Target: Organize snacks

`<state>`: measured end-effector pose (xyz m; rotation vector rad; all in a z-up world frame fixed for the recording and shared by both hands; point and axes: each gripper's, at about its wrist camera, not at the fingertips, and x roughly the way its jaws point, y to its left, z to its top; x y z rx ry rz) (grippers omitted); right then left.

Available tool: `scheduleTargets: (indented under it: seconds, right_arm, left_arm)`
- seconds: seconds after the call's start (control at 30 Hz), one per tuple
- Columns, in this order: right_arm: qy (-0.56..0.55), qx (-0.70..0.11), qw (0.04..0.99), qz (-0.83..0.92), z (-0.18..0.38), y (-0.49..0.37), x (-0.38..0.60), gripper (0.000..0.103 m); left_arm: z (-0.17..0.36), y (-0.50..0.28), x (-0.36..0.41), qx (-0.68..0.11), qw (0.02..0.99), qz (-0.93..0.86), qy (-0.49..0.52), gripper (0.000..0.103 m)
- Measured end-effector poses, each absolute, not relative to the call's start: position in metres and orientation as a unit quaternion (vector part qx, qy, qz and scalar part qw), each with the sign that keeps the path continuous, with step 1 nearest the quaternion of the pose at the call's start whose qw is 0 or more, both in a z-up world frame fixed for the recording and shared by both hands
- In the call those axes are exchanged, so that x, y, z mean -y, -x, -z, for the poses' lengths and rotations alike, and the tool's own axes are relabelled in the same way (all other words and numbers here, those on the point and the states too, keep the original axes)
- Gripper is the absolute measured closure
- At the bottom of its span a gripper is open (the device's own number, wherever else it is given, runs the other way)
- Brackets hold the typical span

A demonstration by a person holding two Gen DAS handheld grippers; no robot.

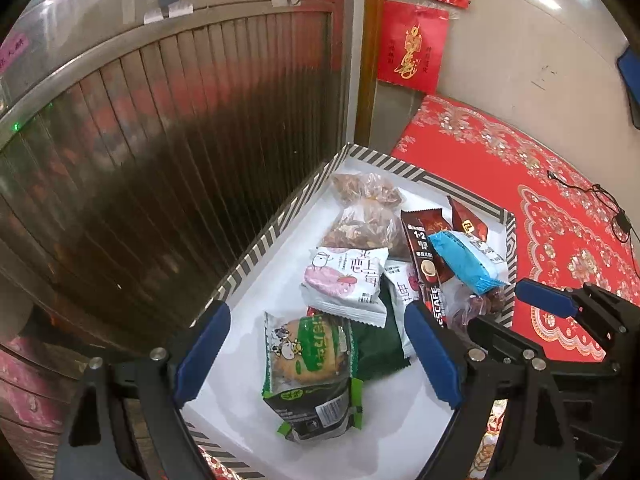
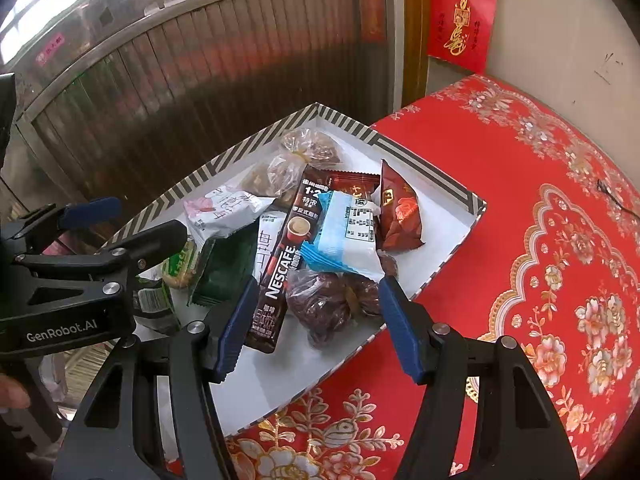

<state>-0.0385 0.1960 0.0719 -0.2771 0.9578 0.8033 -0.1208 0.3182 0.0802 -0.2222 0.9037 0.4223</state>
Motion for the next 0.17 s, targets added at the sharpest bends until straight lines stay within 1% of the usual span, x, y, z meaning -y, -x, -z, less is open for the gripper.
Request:
scheduleTargets:
  seconds: [0.17]
  right_arm:
    - [0.126,-0.446,0.804,-0.373,-0.0721,0.0385,-0.1945,0.04]
  left_arm:
    - [-0.083,0.117,-0.316,-0.429,0.876,-0.2,0.097,0.013]
